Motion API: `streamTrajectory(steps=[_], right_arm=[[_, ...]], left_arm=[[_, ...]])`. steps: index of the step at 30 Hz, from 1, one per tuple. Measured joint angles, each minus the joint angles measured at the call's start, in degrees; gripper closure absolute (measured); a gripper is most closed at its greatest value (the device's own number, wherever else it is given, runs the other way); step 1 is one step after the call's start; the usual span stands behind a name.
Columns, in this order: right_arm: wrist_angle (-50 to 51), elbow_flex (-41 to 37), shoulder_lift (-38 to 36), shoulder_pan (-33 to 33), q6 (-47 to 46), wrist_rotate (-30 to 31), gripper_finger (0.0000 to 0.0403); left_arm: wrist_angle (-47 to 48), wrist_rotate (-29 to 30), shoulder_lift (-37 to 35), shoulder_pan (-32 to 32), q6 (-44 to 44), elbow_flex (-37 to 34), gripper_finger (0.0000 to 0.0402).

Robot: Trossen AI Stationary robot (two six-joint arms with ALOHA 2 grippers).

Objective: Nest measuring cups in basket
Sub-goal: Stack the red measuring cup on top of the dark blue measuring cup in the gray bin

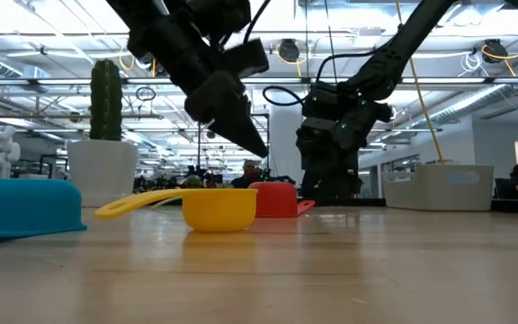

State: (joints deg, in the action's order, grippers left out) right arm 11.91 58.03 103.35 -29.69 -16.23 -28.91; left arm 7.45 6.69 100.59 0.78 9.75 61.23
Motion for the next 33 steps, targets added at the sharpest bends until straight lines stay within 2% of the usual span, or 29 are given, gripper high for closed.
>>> streamTrajectory(steps=[12, 26, 33], right_arm=[[-0.79, -0.01, 0.63, -0.35, 0.99, -1.20, 0.0205], [0.30, -0.01, 0.63, -0.24, 1.40, -1.06, 0.0299], [0.96, -0.01, 0.63, 0.13, 0.81, -0.89, 0.0320]], left_arm=[[-0.05, 0.68, 4.38, -1.92, -0.58, 0.11, 0.0284], [-0.22, 0.88, 4.73, -2.19, -0.59, 0.15, 0.0284], [-0.11, 0.88, 4.73, -2.17, -0.86, 0.11, 0.0284]])
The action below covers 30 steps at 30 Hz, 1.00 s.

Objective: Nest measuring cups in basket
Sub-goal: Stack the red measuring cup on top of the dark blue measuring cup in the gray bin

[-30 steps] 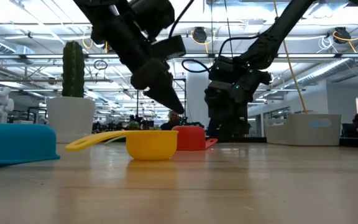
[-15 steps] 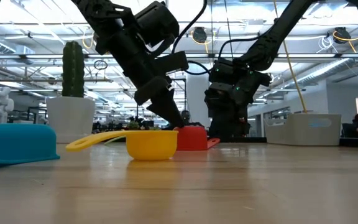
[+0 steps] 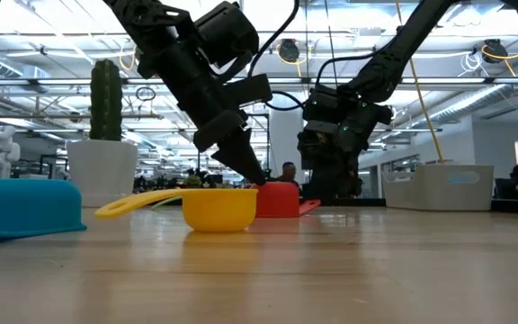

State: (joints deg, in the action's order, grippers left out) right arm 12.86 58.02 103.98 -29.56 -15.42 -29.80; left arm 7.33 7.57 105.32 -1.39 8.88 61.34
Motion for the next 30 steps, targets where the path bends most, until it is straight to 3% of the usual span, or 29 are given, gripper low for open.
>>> streamTrajectory(steps=[12, 20, 24, 30], right_arm=[[-1.99, 0.07, 3.37, 0.70, 0.50, -0.92, 0.0326], [-1.99, 0.04, 2.27, 0.63, 1.48, -1.12, 0.0394], [-1.72, -0.02, 0.72, 0.70, 2.96, -1.95, 0.0395], [0.19, -0.15, -6.87, 1.17, 3.74, -0.98, 0.0402]], left_arm=[[0.00, 0.08, 0.07, -0.02, -0.17, -0.04, 0.0284], [0.27, -0.04, -0.14, 0.02, 0.91, -0.04, 0.0284], [6.47, 2.82, -3.71, 0.85, 1.12, 0.69, 0.0284], [15.26, 11.02, -14.48, 3.11, -2.39, 1.75, 0.0284]])
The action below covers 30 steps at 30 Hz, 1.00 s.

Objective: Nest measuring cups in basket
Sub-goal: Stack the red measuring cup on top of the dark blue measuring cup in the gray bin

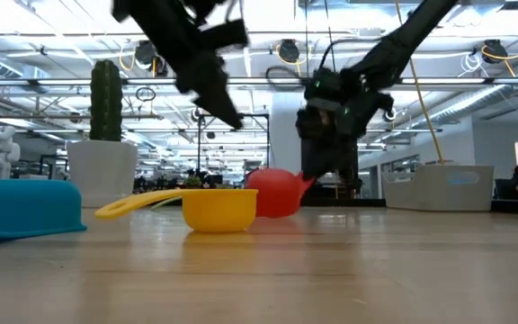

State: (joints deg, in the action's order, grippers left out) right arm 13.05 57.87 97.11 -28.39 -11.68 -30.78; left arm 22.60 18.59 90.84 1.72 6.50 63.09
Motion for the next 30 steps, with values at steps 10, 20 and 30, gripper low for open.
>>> streamTrajectory(steps=[10, 20, 30], right_arm=[[10.41, 0.04, -22.59, 11.18, -0.59, 34.65, 0.0403], [23.45, 0.04, -32.69, 32.10, -3.49, 69.23, 0.0403], [43.33, 0.07, -33.87, 39.05, -1.89, 81.54, 0.0403]], left_arm=[[5.91, 1.18, -9.33, 1.26, -2.51, 0.02, 0.0284], [5.89, 0.97, -8.51, 2.24, -4.67, -0.22, 0.0284], [3.90, 0.88, -8.52, 4.45, -6.30, -0.24, 0.0284]])
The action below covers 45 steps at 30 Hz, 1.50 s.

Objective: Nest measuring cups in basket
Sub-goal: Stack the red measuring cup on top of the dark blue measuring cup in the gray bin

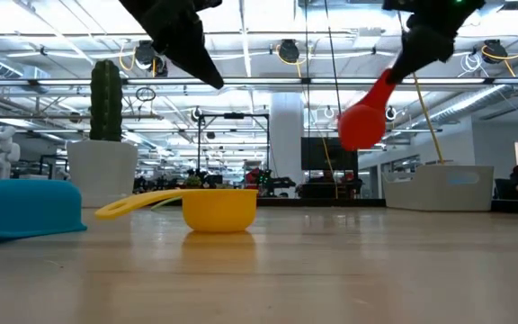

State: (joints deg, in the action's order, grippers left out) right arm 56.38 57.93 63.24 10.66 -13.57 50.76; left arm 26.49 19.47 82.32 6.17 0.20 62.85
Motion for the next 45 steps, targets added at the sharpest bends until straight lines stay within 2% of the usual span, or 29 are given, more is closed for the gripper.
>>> streamTrajectory(steps=[3, 7, 10, 15, 27, 33, 37, 39, 45], right_arm=[[3.50, 0.00, 0.00, -0.02, 2.07, 5.49, 0.0403], [6.34, 0.00, 0.00, -1.10, 4.22, 16.12, 0.0403], [6.64, 0.00, 0.00, -3.19, 5.73, 19.31, 0.0403], [9.21, -1.24, -0.07, -7.91, 8.78, 20.21, 0.0403], [7.47, -11.94, -5.27, -19.57, 8.91, 21.03, 0.0403], [3.98, -17.16, -8.25, -22.47, 12.34, 16.82, 0.0403], [-0.97, -21.77, -10.12, -24.41, 16.00, 17.10, 0.0403], [-5.32, -24.53, -10.98, -25.50, 19.00, 19.09, 0.0403], [-21.22, -28.22, -12.42, -27.80, 35.73, 21.00, 0.0403]], left_arm=[[-0.31, -0.05, 0.00, 0.03, -0.41, 0.00, 0.0284], [-0.45, -0.05, 0.00, -0.11, -0.34, 0.00, 0.0284], [-0.71, -0.06, 0.00, -0.50, -0.10, 0.00, 0.0284], [-0.56, -0.02, 0.00, -1.26, 1.09, 0.00, 0.0284], [2.46, 0.06, -0.04, -1.66, 3.81, -0.02, 0.0284], [2.43, 0.09, -0.04, -3.16, 4.63, -0.02, 0.0284], [2.26, 0.12, -0.04, -4.28, 5.49, -0.02, 0.0284], [1.76, 0.12, -0.04, -4.67, 5.71, -0.02, 0.0284], [-0.86, 0.10, -0.04, -5.32, 8.30, -0.02, 0.0284]])
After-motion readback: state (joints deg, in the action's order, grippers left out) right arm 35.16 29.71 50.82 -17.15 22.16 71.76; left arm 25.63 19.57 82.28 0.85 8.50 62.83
